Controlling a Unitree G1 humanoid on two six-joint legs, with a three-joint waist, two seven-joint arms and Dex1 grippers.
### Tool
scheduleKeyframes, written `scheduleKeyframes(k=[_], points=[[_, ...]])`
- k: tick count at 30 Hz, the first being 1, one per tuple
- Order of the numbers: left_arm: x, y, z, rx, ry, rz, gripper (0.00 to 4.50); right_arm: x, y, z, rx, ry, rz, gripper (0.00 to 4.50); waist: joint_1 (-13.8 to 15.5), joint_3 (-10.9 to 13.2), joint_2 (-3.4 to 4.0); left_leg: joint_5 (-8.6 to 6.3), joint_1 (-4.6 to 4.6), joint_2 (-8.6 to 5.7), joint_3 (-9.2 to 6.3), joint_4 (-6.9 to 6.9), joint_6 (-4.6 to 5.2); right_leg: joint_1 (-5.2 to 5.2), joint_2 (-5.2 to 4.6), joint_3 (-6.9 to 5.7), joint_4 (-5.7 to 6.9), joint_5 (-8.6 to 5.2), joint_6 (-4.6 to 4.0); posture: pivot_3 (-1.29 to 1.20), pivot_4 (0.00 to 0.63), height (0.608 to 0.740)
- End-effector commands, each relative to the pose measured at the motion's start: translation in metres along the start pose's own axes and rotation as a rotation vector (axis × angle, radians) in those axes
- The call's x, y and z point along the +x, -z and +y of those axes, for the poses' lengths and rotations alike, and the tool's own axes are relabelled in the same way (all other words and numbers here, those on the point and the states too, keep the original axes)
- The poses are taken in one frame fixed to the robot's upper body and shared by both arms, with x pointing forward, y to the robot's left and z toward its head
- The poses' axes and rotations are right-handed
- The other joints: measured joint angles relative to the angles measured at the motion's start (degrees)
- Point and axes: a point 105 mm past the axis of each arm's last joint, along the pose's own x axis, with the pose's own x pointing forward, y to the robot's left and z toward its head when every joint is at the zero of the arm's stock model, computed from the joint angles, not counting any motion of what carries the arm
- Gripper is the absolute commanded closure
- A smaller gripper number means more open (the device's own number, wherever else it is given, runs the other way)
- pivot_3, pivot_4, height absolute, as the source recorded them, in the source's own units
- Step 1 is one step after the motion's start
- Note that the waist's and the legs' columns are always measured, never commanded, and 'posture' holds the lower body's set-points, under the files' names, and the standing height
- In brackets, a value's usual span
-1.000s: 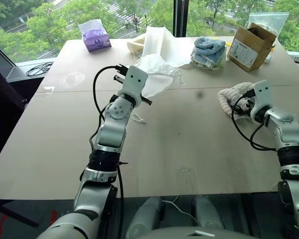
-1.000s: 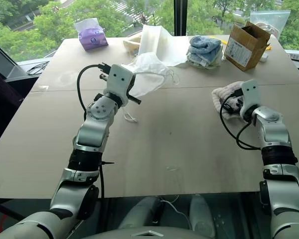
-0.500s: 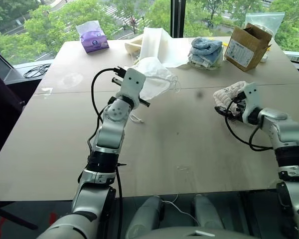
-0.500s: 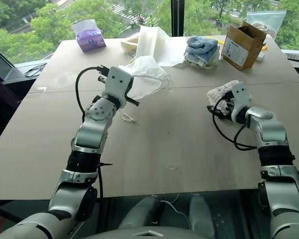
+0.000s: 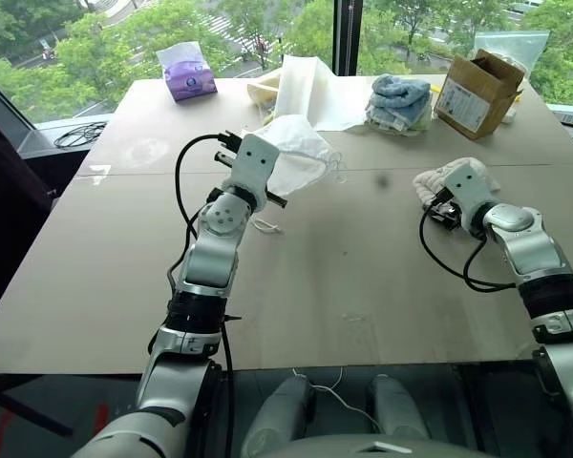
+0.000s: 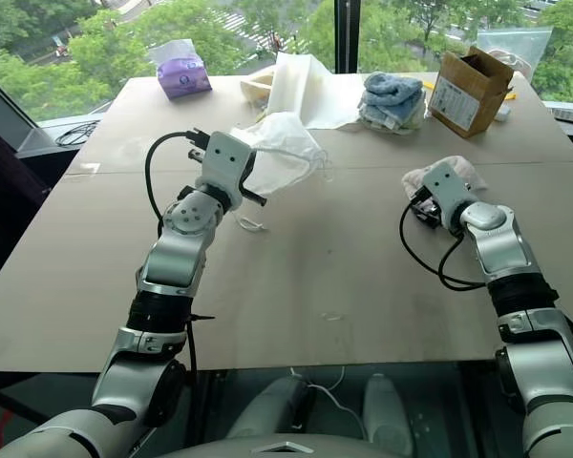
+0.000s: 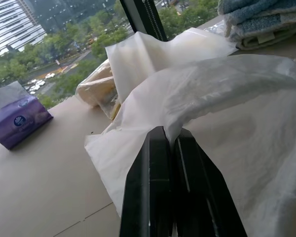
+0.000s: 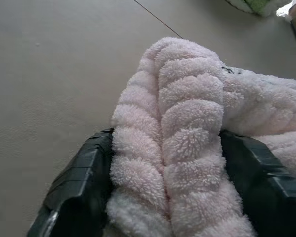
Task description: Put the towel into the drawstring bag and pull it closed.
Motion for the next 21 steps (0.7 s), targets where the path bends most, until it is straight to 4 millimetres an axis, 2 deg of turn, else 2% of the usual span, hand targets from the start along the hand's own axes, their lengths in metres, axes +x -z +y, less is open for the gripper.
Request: scheduleKeyframes(k=[1,3,4,6,8,12,14,16,20,21], points=[[-0.002,-0.020,0.005,0.019,-0.014,-0.074,4.50,-0.007,0.013,-0.027,-0.031,0.128,0.055,3.21,0.36,0.00,0.00,0.01,0.00,0.00,0.01,0.00,-0.01,0.00,0.00,0.00,0.00,0.01,0.00,0.00,0.150,0.740],[-0.001,-0.021,0.005,0.020,-0.012,-0.076,4.50,-0.007,0.013,-0.028,-0.037,0.137,0.057,4.20,0.43,0.00,0.00,0.01,-0.01,0.00,0.01,-0.01,-0.02,-0.01,0.00,0.01,0.00,0.02,0.00,0.00,0.150,0.740],[-0.001,-0.021,0.005,0.021,-0.010,-0.077,4.50,-0.007,0.012,-0.030,-0.046,0.147,0.055,4.45,0.42,0.00,0.00,0.01,-0.01,0.01,0.01,-0.02,-0.02,-0.01,0.00,0.01,0.00,0.02,0.00,0.00,0.150,0.740],[0.000,-0.022,0.006,0.022,-0.007,-0.079,4.50,-0.008,0.012,-0.032,-0.053,0.167,0.052,4.45,0.40,0.00,0.00,0.01,-0.04,0.01,0.01,-0.05,-0.02,-0.02,0.00,0.01,-0.02,0.01,0.00,0.00,0.150,0.740],[0.002,-0.023,0.006,0.018,-0.001,-0.079,4.50,-0.009,0.001,-0.035,-0.052,0.181,0.002,4.45,0.41,0.01,0.00,0.01,-0.05,0.02,0.01,-0.08,-0.02,-0.03,0.00,0.01,-0.04,0.01,0.00,0.00,0.150,0.740],[0.004,-0.026,0.008,0.016,0.027,-0.076,4.50,-0.014,-0.036,-0.035,-0.025,0.163,-0.167,4.45,-0.03,0.02,-0.01,0.01,-0.11,0.02,0.02,-0.09,-0.02,-0.08,0.00,0.01,-0.06,0.01,0.00,0.00,0.150,0.740],[0.006,-0.029,0.010,-0.010,0.058,-0.076,4.50,-0.025,-0.070,-0.030,-0.041,0.131,-0.329,4.45,-0.52,0.03,-0.01,0.01,-0.11,0.02,0.02,-0.12,-0.02,-0.10,-0.01,0.01,-0.05,0.01,0.00,0.00,0.150,0.740],[0.007,-0.035,0.009,-0.027,0.121,-0.081,4.50,-0.043,-0.100,-0.015,-0.084,0.055,-0.493,4.45,-1.00,0.03,-0.01,0.01,-0.22,0.03,0.03,-0.13,-0.02,-0.23,-0.01,0.02,-0.04,0.01,0.00,0.00,0.150,0.740],[0.005,-0.039,0.006,-0.063,0.239,-0.062,4.50,-0.077,-0.130,0.024,-0.153,-0.158,-0.687,4.45,-2.03,0.01,0.01,0.01,-0.62,0.09,-0.02,-0.06,-0.03,-0.62,0.00,-0.07,-0.02,0.01,0.00,0.00,0.150,0.740],[0.004,-0.040,0.007,-0.107,0.270,-0.049,4.50,-0.093,-0.140,0.040,-0.174,-0.253,-0.750,4.45,-2.23,0.01,0.01,0.01,-0.74,0.09,-0.05,-0.02,-0.02,-0.72,0.00,-0.09,-0.03,0.01,0.00,0.00,0.150,0.740]])
